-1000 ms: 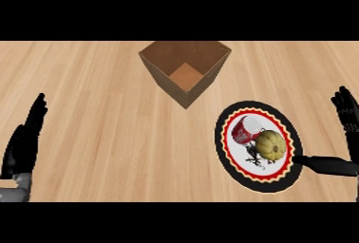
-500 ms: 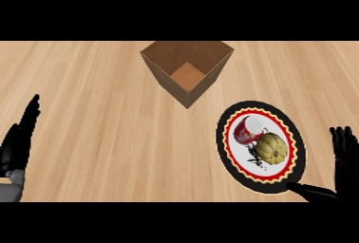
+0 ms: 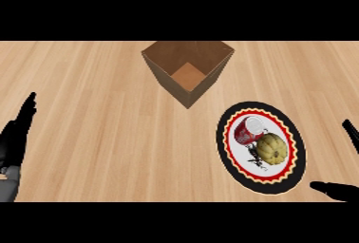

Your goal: Pick the squash from the plate and place it in the cardboard box

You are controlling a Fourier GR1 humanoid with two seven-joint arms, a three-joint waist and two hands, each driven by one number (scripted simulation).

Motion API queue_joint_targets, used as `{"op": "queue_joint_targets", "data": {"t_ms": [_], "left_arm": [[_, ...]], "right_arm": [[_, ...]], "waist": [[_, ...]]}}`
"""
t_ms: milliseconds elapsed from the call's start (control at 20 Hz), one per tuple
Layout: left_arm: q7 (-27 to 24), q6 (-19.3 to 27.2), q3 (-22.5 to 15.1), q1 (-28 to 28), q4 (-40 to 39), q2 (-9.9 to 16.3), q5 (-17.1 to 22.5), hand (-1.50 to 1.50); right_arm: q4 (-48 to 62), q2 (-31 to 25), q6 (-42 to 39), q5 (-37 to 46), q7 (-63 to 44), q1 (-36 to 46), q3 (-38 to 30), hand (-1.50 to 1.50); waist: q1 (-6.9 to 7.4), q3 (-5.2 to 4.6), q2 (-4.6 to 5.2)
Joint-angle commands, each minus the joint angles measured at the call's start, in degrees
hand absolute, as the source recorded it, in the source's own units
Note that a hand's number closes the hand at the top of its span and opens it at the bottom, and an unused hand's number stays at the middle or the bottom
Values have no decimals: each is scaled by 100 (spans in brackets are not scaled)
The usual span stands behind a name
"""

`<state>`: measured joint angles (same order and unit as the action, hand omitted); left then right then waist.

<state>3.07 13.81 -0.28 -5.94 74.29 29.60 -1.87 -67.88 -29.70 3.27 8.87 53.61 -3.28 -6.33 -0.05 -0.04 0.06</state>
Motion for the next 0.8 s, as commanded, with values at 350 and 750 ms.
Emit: {"op": "queue_joint_targets", "data": {"t_ms": [350,750], "left_arm": [[-77,-205,225,89,47,-41,-50,0],[181,-411,395,177,377,-239,-377,0]], "right_arm": [[-1286,-562,-496,1325,-2642,265,805,-150],[-1289,-168,-682,2099,-3142,451,803,-150]], "waist": [[6,-2,-13],[13,4,-10]]}}
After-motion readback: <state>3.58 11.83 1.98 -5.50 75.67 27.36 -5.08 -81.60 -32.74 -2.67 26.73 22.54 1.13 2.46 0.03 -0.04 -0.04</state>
